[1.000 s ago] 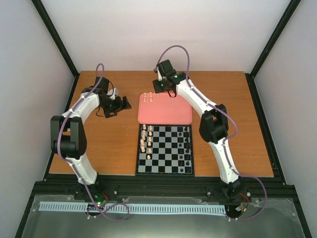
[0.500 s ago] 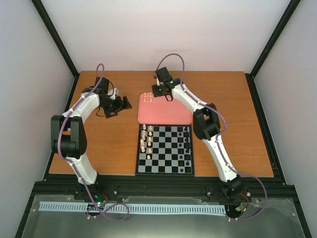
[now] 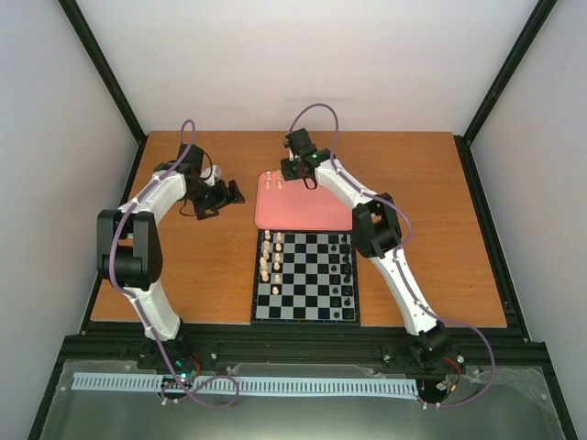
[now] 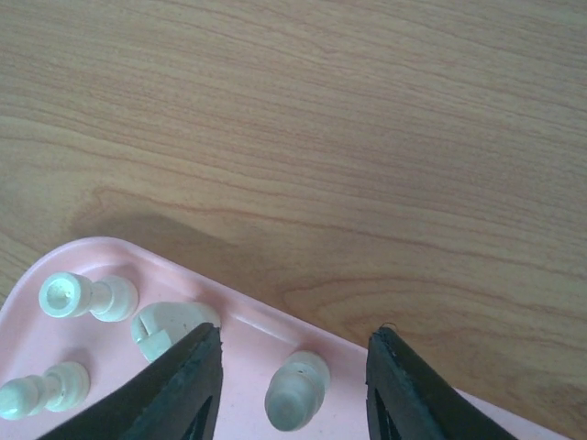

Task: Set up the chess pieces on the board
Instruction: Pick up the chess piece from the storage box, then place the chess piece on the chessboard, then pick up the chess piece from the storage box.

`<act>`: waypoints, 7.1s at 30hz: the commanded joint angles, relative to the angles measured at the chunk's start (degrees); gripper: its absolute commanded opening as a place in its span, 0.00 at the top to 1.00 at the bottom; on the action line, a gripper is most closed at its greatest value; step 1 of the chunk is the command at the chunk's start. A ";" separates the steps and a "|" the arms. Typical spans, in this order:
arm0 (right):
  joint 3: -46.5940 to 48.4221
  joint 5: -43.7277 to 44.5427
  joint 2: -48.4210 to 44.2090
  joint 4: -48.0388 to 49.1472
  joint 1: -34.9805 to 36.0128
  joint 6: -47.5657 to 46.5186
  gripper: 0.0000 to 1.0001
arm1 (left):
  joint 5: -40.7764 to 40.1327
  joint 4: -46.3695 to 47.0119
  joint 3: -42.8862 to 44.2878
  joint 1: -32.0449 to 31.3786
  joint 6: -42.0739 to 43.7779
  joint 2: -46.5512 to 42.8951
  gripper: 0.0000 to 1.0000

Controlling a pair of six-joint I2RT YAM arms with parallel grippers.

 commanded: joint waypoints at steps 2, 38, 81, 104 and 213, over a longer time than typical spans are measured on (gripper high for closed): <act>2.18 0.48 1.54 1.71 -0.41 1.13 0.59 | 0.77 0.31 1.48 0.45 0.43 1.52 0.00; -34.58 -1.91 -37.40 4.60 8.68 -3.69 0.93 | -1.57 -0.58 1.16 0.39 0.85 -1.47 0.00; -79.17 0.74 -57.43 26.74 38.98 -3.64 0.92 | -3.23 0.56 -0.60 0.37 0.51 -2.70 0.00; -79.24 4.09 -49.59 28.64 38.95 -1.75 0.91 | -3.24 0.48 -0.62 0.28 0.59 -2.82 0.00; -7.12 -5.46 -4.67 -0.98 2.92 0.85 0.60 | -0.26 -1.24 3.50 0.25 1.03 3.00 0.00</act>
